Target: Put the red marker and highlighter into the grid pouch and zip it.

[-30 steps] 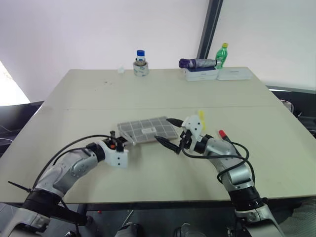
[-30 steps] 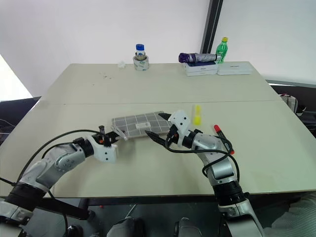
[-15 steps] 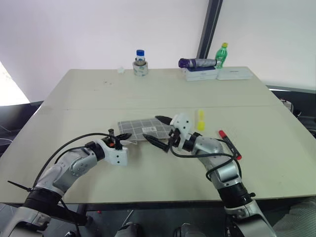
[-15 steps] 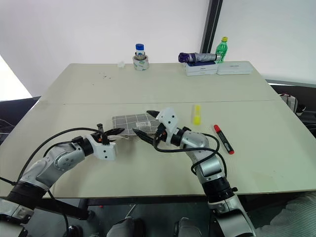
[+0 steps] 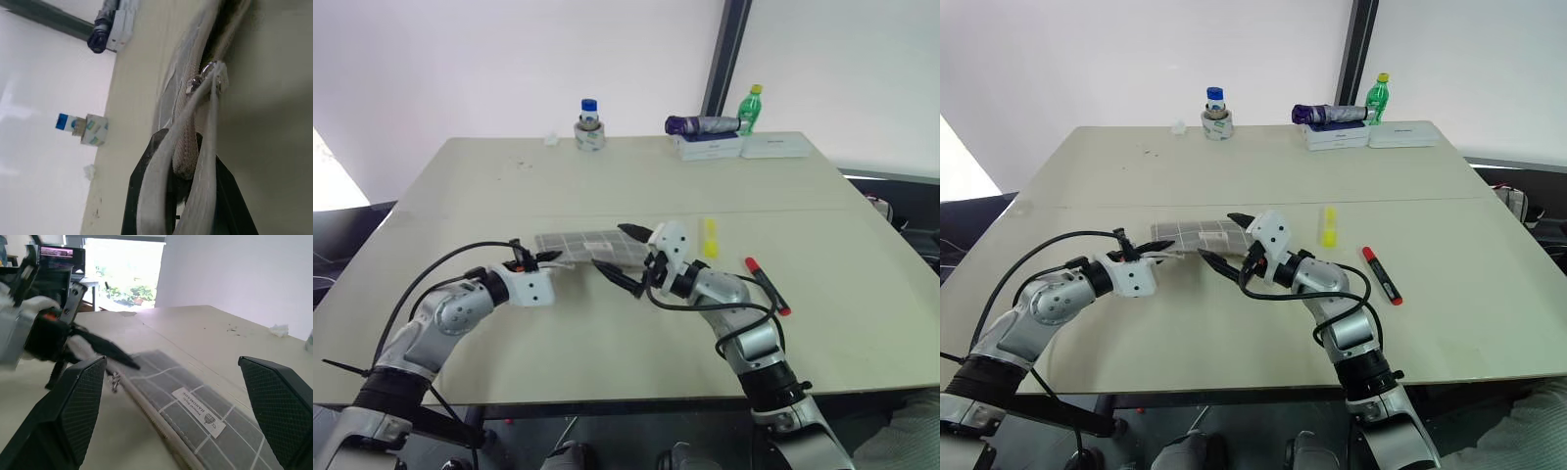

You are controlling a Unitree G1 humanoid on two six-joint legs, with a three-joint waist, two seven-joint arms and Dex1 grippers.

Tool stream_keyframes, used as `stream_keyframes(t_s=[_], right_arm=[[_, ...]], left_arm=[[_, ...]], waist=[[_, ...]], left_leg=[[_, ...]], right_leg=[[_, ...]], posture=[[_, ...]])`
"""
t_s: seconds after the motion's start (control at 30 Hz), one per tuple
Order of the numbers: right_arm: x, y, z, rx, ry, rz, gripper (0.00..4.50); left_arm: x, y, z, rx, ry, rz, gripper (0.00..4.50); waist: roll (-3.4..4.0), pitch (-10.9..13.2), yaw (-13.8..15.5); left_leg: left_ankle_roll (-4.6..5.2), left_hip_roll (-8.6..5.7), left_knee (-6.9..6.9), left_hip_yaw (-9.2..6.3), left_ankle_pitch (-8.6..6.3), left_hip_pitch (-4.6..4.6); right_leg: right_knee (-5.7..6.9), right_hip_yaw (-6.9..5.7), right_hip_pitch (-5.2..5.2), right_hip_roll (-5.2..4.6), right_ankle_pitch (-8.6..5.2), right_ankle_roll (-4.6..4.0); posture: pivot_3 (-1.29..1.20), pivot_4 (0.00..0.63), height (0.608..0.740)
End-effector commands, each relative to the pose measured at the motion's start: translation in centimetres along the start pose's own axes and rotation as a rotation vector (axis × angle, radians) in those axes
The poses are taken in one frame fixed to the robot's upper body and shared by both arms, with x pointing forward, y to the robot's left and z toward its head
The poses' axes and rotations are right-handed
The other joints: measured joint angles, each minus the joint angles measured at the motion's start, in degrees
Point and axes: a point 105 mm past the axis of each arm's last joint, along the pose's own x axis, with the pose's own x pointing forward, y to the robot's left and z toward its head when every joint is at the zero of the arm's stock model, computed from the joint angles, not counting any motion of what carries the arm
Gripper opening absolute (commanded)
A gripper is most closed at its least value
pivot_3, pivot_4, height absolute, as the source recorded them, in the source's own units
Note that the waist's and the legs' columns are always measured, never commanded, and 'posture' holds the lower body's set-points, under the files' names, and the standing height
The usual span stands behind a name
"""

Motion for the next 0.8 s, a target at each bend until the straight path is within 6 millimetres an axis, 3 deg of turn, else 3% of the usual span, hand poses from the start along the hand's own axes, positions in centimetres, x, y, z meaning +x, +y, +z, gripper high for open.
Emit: stream_keyframes(t_s=[0.03,0.2,0.4,0.57,0.8], right_arm=[[1.6,0.2,2.0,-0.053,-0.08,-0.005,4.48],[3.8,2.1,1.1,-0.2,-0.056,0.037,4.48],[4.4,3.7,-0.4,-0.315,-0.014,0.141,4.48],[3.6,3.5,-2.8,-0.489,0.092,0.217,4.48],[1.7,1.6,-4.3,-0.551,0.172,0.208,4.48]], left_arm=[[0.6,0.4,1.5,0.071,-0.063,0.015,0.0],[1.2,0.0,2.8,0.046,-0.107,0.021,0.0],[1.7,0.1,3.7,0.034,-0.125,0.032,0.0],[1.7,0.5,4.0,0.013,-0.124,0.05,0.0],[1.5,0.7,3.6,0.005,-0.107,0.054,0.0]], waist=[[0.0,0.0,0.0],[0.0,0.0,-0.2],[0.0,0.0,-0.1],[0.0,0.0,-0.2],[0.0,0.0,0.0]], left_leg=[[0.0,0.0,0.0,0.0,0.0,0.0],[-0.01,0.01,-0.01,0.03,0.01,0.0],[-0.03,0.0,0.02,0.05,0.02,-0.01],[-0.04,0.0,0.01,0.05,0.03,0.0],[-0.05,0.01,0.03,0.05,0.03,0.0]], right_leg=[[0.0,0.0,0.0,0.0,0.0,0.0],[0.0,0.0,-0.02,0.01,0.0,0.0],[0.0,0.0,-0.01,0.0,0.0,0.0],[0.01,0.01,-0.01,0.01,0.0,0.0],[0.01,0.01,0.0,0.01,0.0,0.0]], posture=[[0.0,0.15,0.74],[0.0,0.15,0.74],[0.0,0.15,0.74],[0.0,0.15,0.74],[0.0,0.15,0.74]])
